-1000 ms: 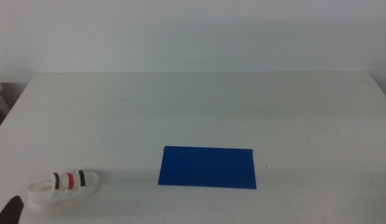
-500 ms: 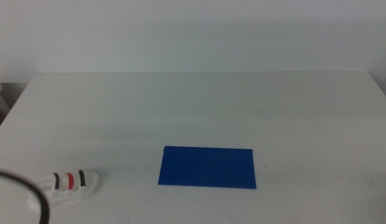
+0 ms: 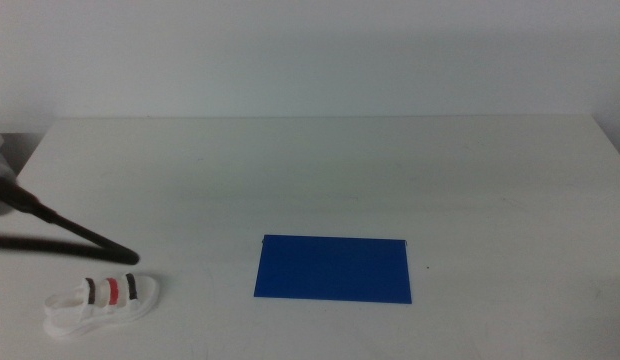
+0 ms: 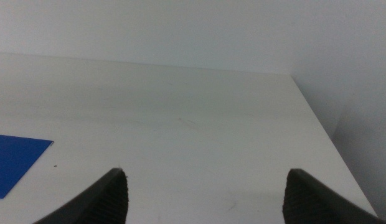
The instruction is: Use one arm to grab the shoe from the table and place it on the mat.
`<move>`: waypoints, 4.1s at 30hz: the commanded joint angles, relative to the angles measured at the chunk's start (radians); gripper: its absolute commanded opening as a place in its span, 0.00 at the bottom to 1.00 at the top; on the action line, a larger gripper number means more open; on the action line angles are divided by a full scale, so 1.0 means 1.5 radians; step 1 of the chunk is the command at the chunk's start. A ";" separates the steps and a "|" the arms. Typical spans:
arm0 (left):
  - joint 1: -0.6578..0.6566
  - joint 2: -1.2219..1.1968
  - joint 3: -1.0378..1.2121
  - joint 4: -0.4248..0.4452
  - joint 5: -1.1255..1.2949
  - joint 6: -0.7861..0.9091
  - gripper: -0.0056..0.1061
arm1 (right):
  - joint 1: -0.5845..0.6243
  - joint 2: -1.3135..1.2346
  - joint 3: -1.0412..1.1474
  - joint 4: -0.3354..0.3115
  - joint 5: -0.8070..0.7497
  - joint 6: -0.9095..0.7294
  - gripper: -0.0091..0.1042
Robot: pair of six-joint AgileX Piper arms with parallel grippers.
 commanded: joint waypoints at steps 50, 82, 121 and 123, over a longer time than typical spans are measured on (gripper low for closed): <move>-0.002 0.490 -0.024 -0.074 -0.222 0.344 0.85 | 0.000 -0.017 0.003 -0.006 -0.051 -0.005 0.65; -0.007 0.541 -0.050 -0.114 -0.171 0.355 0.04 | 0.000 -0.017 0.003 -0.006 -0.051 -0.005 0.65; -0.414 0.819 -0.615 -0.057 0.067 0.133 0.04 | 0.000 -0.017 0.003 -0.006 -0.051 -0.005 0.65; -0.414 0.819 -0.615 -0.065 0.071 0.069 0.04 | 0.000 -0.017 0.003 -0.006 -0.051 -0.005 0.65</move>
